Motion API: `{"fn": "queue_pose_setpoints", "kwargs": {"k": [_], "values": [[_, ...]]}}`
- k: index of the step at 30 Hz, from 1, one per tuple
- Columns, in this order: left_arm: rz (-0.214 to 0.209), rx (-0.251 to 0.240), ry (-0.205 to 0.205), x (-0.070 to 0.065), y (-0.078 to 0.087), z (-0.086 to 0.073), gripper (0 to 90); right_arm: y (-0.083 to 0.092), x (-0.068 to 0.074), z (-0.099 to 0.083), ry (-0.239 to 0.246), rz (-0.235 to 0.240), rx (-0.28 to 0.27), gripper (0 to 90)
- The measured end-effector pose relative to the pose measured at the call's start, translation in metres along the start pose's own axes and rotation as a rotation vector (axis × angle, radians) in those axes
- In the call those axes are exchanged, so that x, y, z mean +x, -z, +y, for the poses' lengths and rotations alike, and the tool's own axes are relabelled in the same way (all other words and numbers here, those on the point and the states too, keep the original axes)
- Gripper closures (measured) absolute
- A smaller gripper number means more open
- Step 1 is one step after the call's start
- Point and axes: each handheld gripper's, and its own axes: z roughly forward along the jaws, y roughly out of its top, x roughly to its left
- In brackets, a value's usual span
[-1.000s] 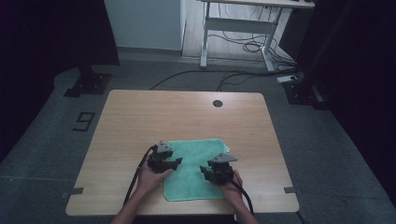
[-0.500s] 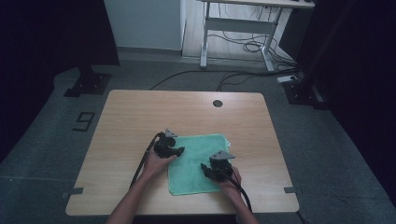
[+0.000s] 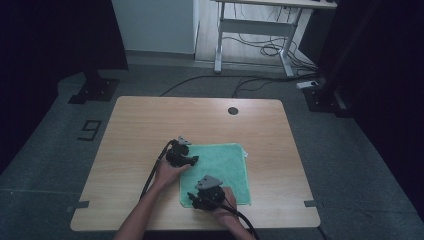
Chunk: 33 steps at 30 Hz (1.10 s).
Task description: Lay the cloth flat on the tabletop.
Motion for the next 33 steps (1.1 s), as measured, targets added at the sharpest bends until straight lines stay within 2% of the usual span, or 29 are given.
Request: {"fn": "queue_pose_setpoints", "kwargs": {"k": [4, 8, 13, 17, 18, 20, 22, 27, 33], "values": [[-0.006, -0.007, 0.005, 0.001, 0.0, -0.001, 46.2, -0.006, 0.019, -0.001, 0.038, 0.012, 0.017, 41.4], [-0.003, -0.006, 0.0, 0.0, 0.0, -0.001, 46.2, -0.007, 0.028, -0.001, 0.033, 0.027, 0.006, 43.9], [-0.013, -0.005, 0.004, 0.002, 0.0, 0.0, 46.3, -0.01, 0.027, -0.001, -0.003, 0.055, 0.003, 44.0], [-0.028, -0.002, 0.01, 0.004, 0.0, 0.001, 46.1, -0.012, 0.027, 0.0, -0.008, 0.058, -0.002, 43.2], [-0.035, -0.006, 0.015, 0.005, 0.002, 0.001, 45.5, -0.011, 0.026, 0.0, -0.009, 0.059, -0.005, 42.7], [-0.041, -0.045, 0.031, 0.008, 0.008, 0.0, 45.2, -0.007, 0.024, 0.0, -0.024, 0.07, -0.029, 42.9], [-0.03, -0.066, 0.04, 0.011, 0.014, 0.001, 46.2, -0.003, 0.022, 0.001, -0.029, 0.076, -0.043, 42.8], [0.005, -0.082, 0.039, 0.019, 0.026, 0.003, 47.0, 0.003, 0.02, 0.003, -0.04, 0.091, -0.067, 42.8], [0.027, -0.088, 0.046, 0.025, 0.031, 0.005, 47.1, 0.003, 0.026, 0.005, -0.024, 0.105, -0.073, 42.8]]}}
